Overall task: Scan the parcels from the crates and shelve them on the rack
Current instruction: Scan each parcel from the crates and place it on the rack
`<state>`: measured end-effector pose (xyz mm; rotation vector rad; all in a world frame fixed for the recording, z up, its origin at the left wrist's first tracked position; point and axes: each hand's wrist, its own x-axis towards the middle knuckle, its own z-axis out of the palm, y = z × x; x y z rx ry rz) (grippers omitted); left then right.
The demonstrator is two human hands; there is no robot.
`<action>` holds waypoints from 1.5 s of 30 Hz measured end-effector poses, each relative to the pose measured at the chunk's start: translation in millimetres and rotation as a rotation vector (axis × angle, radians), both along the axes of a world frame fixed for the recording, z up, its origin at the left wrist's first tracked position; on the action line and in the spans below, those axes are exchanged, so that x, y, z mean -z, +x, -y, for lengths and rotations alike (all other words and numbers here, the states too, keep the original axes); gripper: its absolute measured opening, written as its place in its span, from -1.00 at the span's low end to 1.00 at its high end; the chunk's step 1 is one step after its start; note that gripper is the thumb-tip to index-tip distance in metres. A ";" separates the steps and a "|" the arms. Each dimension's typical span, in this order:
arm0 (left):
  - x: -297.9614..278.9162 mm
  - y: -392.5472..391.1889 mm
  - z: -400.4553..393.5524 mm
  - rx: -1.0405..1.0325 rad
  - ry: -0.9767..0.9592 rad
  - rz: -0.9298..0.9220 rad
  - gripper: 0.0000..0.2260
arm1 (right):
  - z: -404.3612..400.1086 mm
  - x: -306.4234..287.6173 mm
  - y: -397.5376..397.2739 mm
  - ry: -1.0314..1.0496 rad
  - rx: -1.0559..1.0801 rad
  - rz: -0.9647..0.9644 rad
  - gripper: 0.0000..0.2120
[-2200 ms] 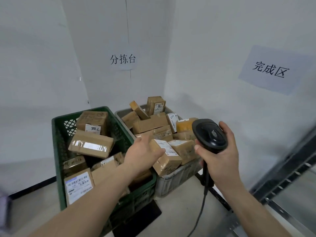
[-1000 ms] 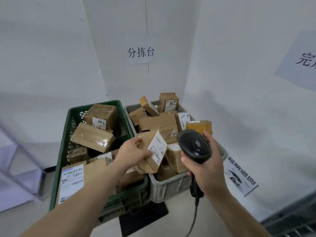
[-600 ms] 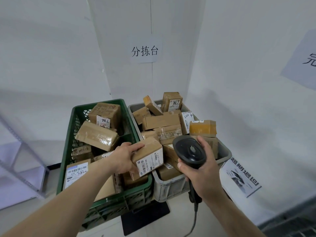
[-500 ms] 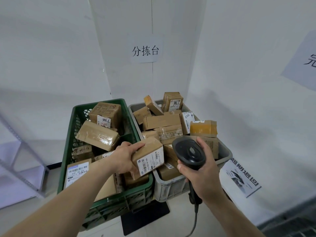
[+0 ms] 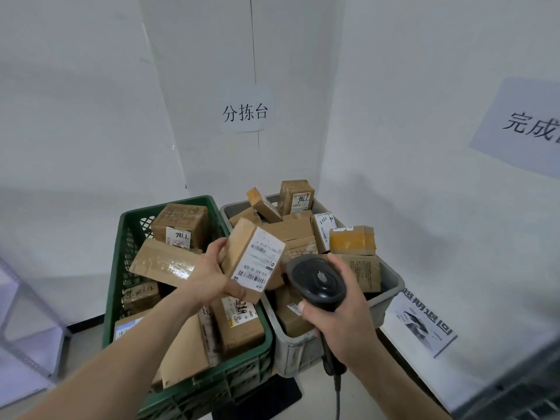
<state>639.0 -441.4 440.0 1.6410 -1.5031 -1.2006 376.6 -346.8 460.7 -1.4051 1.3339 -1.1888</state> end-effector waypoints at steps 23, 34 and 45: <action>-9.3 -2.5 -5.0 -0.033 -0.323 0.013 0.24 | -4.3 -34.4 80.2 -0.023 0.085 0.097 -0.13; -10.8 11.9 -6.7 0.021 -0.320 -0.053 0.26 | -13.1 -35.2 101.0 -0.058 0.108 0.113 -0.09; -15.7 15.9 -12.2 0.048 -0.317 -0.081 0.24 | -24.9 -36.6 111.8 -0.081 0.145 0.118 -0.12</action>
